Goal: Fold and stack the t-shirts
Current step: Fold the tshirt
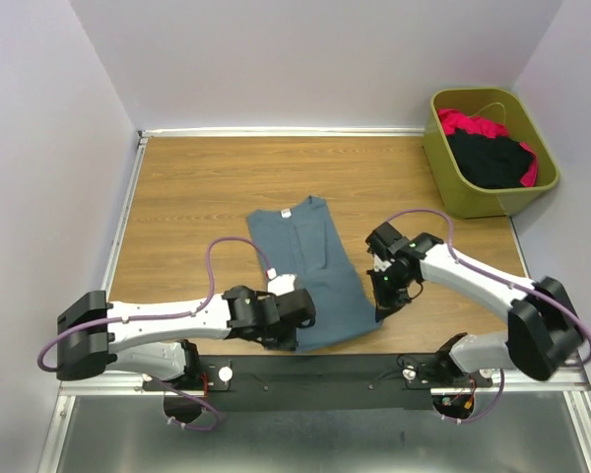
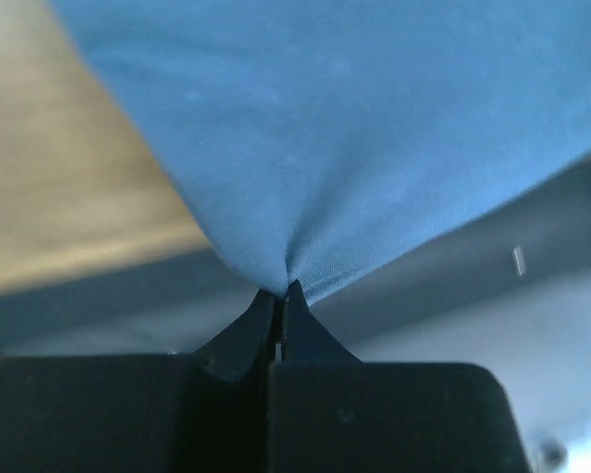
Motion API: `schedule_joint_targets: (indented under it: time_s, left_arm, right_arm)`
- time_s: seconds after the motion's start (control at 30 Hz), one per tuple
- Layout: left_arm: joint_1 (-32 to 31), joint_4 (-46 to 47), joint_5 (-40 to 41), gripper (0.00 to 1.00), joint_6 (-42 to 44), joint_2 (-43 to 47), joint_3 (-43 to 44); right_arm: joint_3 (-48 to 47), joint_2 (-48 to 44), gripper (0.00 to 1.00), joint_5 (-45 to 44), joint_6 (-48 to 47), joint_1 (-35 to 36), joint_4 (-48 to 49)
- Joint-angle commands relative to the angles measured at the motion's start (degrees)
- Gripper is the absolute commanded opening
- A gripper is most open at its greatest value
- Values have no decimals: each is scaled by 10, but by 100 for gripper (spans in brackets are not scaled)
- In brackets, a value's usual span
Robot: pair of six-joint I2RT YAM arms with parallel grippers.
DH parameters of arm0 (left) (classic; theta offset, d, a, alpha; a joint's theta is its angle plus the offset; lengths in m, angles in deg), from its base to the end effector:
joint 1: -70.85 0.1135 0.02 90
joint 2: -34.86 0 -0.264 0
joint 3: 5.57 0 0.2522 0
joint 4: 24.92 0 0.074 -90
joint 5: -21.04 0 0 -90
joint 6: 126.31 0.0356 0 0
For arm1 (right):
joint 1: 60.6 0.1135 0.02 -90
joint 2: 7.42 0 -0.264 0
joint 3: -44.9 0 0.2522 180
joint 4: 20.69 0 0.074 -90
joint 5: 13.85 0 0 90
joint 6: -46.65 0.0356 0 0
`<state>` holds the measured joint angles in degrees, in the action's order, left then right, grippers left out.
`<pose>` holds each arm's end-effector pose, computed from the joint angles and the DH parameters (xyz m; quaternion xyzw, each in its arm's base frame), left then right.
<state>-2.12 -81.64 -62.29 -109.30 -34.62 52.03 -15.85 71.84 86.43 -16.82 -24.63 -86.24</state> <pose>0.0667 -0.2036 0.2070 -0.0110 0.9809 -0.1605 0.1089 0.1753 0.1351 0.1844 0.0865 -0.9909 -0.1033 0.0023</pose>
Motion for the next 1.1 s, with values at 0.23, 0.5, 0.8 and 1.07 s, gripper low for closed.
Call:
schedule_joint_targets:
  time_s: [0.23,0.5,0.8,1.07]
  left_arm:
    - [47,-84,-24,0,7,75,73]
    - [140,-91,-6,0,59,139,90]
    - [229,-50,-5,0,116,149,83]
    - [324,-2,11,0,175,131,90]
  right_arm:
    - [-177,-14,1,-74,15,-3,-163]
    - [-325,73,1,-83,-5,-2,-189]
    - [-461,155,1,-89,-25,-2,-191]
    - [-564,230,1,-91,-35,-3,-186]
